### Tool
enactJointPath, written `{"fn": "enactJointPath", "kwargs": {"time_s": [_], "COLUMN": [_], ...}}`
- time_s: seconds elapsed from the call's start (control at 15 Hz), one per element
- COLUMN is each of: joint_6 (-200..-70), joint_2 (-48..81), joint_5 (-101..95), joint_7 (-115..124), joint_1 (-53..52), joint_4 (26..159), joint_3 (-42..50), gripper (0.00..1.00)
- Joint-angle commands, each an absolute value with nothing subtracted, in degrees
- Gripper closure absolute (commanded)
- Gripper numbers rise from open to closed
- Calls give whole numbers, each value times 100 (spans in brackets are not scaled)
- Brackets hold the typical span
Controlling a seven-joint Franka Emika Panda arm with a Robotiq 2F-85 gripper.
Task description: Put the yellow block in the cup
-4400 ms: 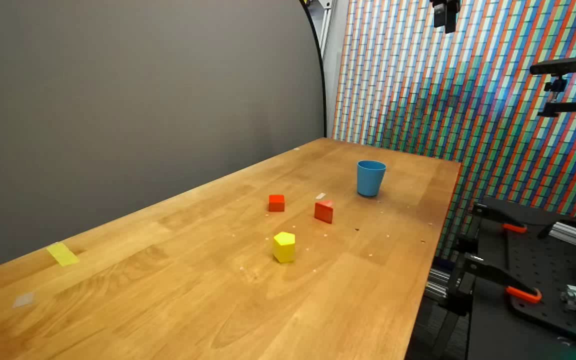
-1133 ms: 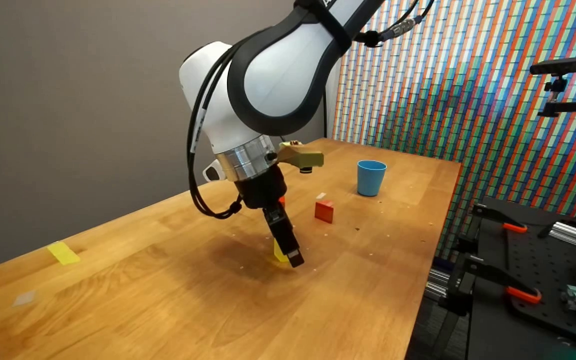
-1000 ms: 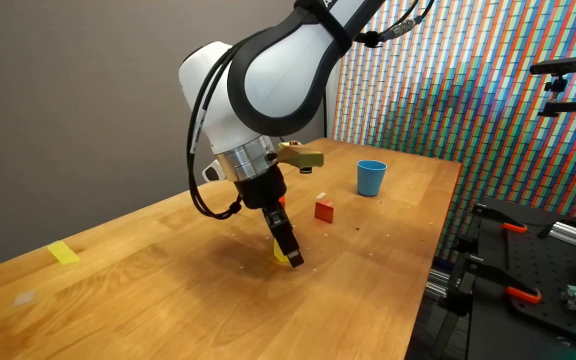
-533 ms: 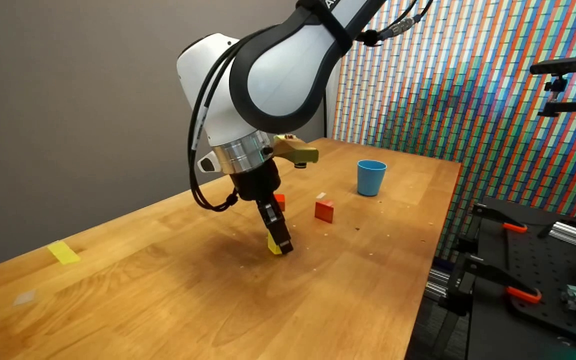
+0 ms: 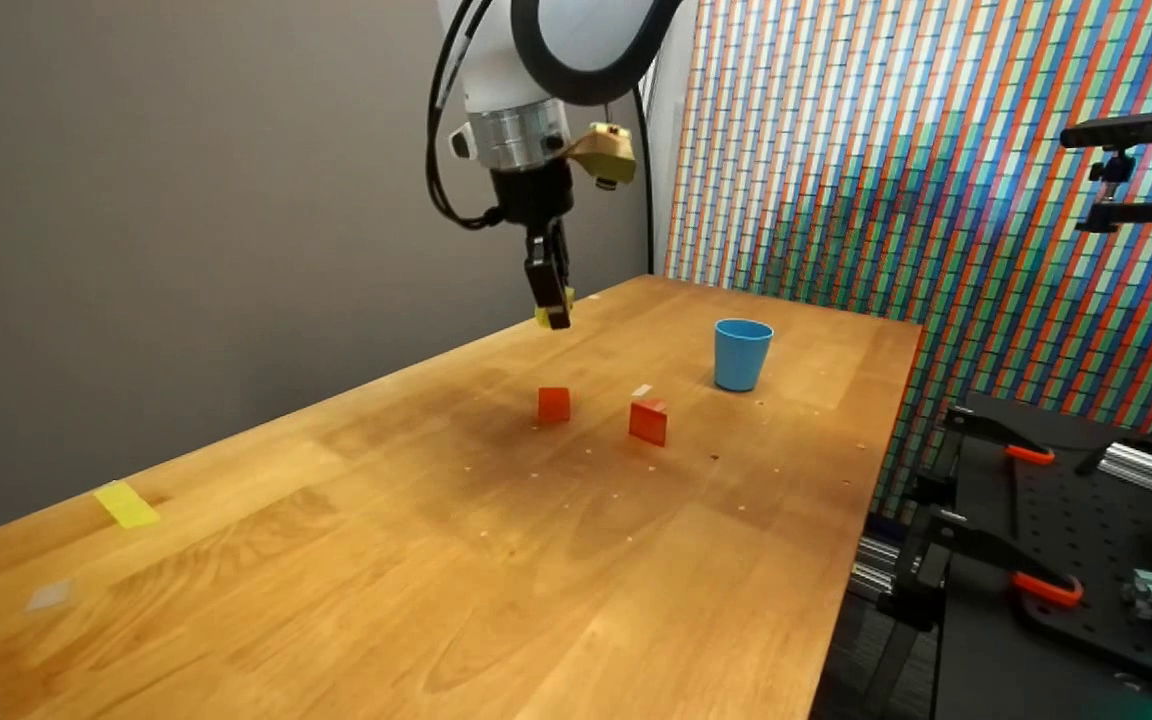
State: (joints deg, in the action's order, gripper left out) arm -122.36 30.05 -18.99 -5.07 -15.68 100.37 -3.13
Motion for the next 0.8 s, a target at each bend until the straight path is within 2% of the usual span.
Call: {"fn": "enactJointPath", "kwargs": {"time_s": [0.0, 0.33, 0.73], "joint_6": [-12226, -11705, -10765], "joint_2": [2249, 1904, 2254], "joint_5": [-1891, -1510, -311], "joint_7": [-120, -70, -20], "joint_1": [-1063, -198, 433], "joint_4": [10618, 10888, 10675], "joint_3": [-26, 332, 354], "gripper": [81, 81, 81]}}
